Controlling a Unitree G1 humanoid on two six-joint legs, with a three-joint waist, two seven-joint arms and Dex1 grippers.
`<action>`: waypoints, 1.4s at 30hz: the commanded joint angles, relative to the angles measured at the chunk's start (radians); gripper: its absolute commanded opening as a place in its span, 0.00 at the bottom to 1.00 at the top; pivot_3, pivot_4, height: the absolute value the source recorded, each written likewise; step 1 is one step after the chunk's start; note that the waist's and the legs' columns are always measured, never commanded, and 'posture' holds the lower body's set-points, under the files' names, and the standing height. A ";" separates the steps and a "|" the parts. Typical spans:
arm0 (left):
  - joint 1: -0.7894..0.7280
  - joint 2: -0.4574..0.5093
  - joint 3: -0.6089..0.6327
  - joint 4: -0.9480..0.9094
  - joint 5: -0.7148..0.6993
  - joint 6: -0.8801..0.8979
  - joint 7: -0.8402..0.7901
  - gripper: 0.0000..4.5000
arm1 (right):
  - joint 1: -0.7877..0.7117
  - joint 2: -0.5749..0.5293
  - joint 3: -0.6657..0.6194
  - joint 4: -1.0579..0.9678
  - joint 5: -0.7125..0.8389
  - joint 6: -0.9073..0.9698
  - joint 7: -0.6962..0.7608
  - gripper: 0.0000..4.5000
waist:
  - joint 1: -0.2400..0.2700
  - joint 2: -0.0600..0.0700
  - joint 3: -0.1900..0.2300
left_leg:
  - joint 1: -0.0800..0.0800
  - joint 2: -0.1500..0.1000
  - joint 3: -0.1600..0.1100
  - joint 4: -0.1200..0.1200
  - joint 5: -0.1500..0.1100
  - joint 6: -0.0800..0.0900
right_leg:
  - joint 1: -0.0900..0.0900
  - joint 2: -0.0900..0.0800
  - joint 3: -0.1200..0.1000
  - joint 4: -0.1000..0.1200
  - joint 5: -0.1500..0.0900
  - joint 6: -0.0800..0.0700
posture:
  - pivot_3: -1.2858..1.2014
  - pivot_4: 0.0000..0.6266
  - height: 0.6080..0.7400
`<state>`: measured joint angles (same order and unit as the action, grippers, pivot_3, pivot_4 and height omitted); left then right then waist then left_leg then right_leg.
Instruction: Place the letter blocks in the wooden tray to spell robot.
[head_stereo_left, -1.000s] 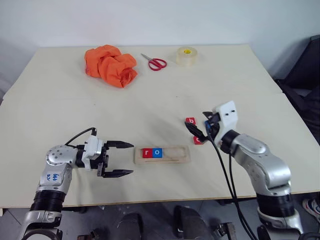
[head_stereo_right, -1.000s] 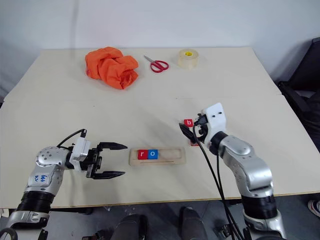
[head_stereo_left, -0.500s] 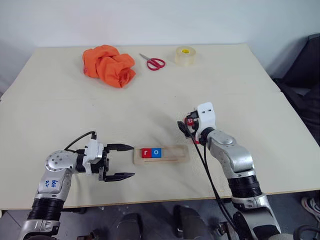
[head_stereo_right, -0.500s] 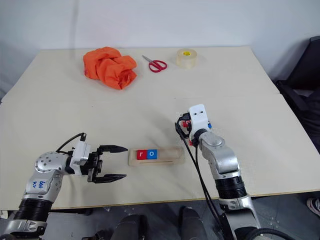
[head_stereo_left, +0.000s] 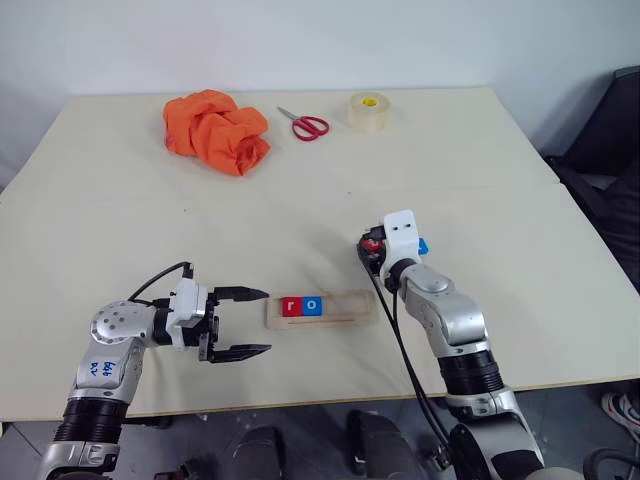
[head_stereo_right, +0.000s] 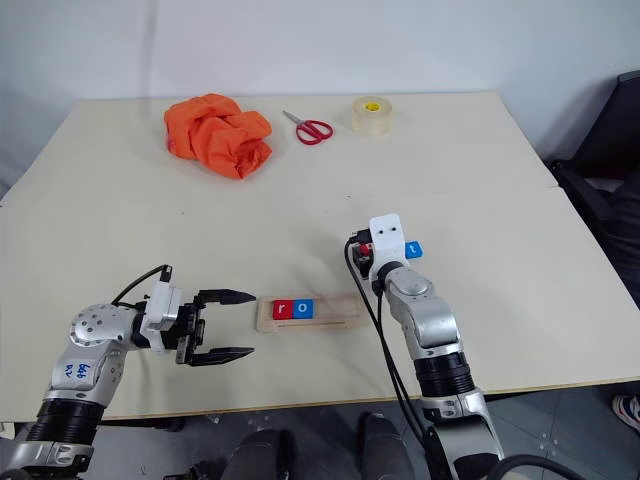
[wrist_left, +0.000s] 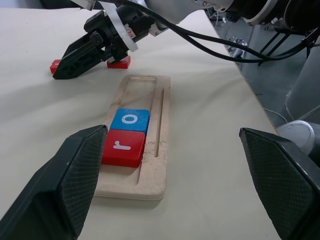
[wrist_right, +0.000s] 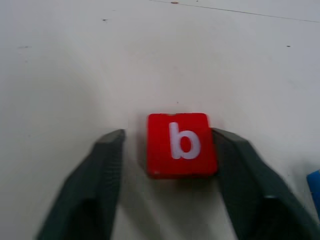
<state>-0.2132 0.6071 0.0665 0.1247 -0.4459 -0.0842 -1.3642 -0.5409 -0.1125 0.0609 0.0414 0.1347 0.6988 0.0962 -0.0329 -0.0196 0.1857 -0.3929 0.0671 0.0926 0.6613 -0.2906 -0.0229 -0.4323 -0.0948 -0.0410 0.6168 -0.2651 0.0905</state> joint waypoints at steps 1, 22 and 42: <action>0.011 0.002 0.014 -0.028 -0.030 -0.006 -0.008 1.00 | -0.009 0.005 -0.017 -0.033 -0.013 -0.030 -0.011 0.33 | 0.000 0.000 0.000 | 0.000 0.000 0.000 0.000 0.000 0.000 | 0.000 0.000 0.000 0.000 0.000 0.000 | 0.52 0.24 1.00; -0.084 0.022 0.003 0.153 -0.007 -0.057 -0.130 1.00 | 0.382 -0.064 -0.209 -0.889 0.091 0.540 -0.030 0.33 | 0.005 0.000 0.000 | -0.012 0.000 -0.001 0.000 0.000 0.000 | -0.012 0.001 -0.001 0.001 0.000 0.000 | 0.52 0.24 1.00; -0.133 0.000 -0.009 0.209 0.003 -0.087 -0.140 1.00 | 0.418 -0.094 -0.232 -0.925 0.131 0.592 0.050 0.92 | 0.004 -0.001 0.000 | -0.012 -0.001 -0.001 0.000 0.001 0.001 | -0.012 0.000 -0.001 0.001 0.000 0.000 | 0.52 0.24 1.00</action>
<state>-0.3319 0.6087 0.0526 0.3308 -0.4432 -0.1548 -1.4991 -0.1050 -0.1670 -0.1677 -0.8282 0.2452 1.3280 0.1056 -0.0285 -0.0201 0.1854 -0.4049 0.0663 0.0914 0.6618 -0.2899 -0.0223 -0.4442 -0.0945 -0.0421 0.6176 -0.2651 0.0904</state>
